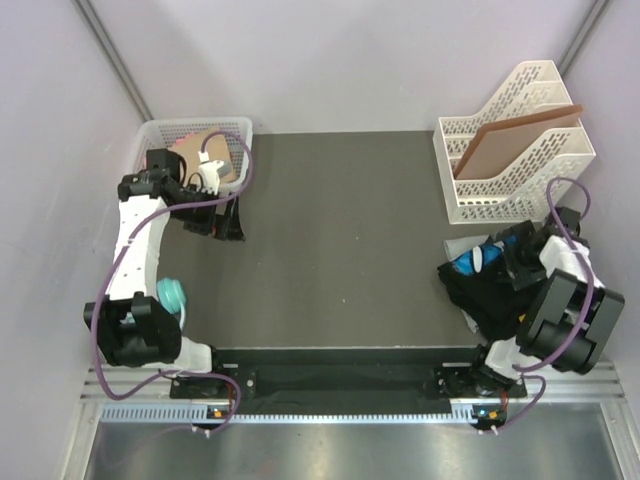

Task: Fold and stack the t-shirts
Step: Put the neatly folded tshirt into the corner of the board with the right arm

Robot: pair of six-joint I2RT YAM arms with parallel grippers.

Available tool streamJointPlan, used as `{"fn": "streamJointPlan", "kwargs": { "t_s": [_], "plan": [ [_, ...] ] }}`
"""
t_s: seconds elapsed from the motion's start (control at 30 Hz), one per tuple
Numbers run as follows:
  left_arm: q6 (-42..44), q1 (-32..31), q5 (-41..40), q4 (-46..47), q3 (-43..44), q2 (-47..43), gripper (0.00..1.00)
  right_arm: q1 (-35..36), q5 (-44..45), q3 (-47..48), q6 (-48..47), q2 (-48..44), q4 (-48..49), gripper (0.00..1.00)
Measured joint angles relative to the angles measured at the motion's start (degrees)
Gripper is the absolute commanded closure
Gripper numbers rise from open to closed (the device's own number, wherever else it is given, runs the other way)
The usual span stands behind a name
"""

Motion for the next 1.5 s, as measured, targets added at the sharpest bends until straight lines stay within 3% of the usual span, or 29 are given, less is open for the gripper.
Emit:
{"fn": "streamJointPlan", "kwargs": {
  "t_s": [0.2,0.3,0.37,0.43,0.5,0.6,0.7,0.77,0.87,1.23,1.5],
  "plan": [
    [-1.99,0.00,-1.62,1.95,-1.49,-0.02,0.01,5.16,0.48,3.54,0.37,-11.72,0.50,0.00],
    [-2.84,0.00,-2.23,3.19,-1.92,-0.28,0.01,13.79,0.55,7.04,0.96,-17.81,4.81,0.00],
    [-3.19,0.00,-2.60,4.15,-3.02,-1.09,0.01,22.80,1.05,8.35,1.01,-19.89,8.11,0.00],
    [-3.43,0.00,-3.10,5.27,-5.14,-2.67,0.01,36.41,3.13,9.73,0.39,-20.00,10.86,0.00],
    [-3.65,0.00,-3.54,5.90,-7.28,-4.44,0.01,52.59,6.23,11.80,-1.51,-17.31,11.85,0.00],
    [-4.07,0.00,-4.11,7.45,-10.67,-7.28,0.01,69.79,11.37,16.26,-4.57,-10.40,10.86,0.00],
    [-4.61,0.00,-4.72,9.22,-13.86,-9.60,0.01,82.07,18.51,22.51,-7.63,-1.36,7.61,0.00],
    [-5.05,0.00,-5.07,10.29,-15.39,-10.56,0.01,86.47,21.62,25.24,-9.20,3.17,5.27,0.00],
    [-5.35,0.00,-5.46,11.39,-16.26,-10.93,0.01,88.35,25.33,26.67,-10.95,6.88,1.90,0.00],
    [-7.06,0.00,-6.60,17.03,-20.68,-12.74,0.01,87.73,37.33,29.09,-15.04,7.54,-3.69,0.00],
    [-12.83,0.00,-9.14,26.64,-22.36,-11.76,0.01,84.74,39.36,29.11,-16.20,7.37,-4.00,0.00]
  ]
}}
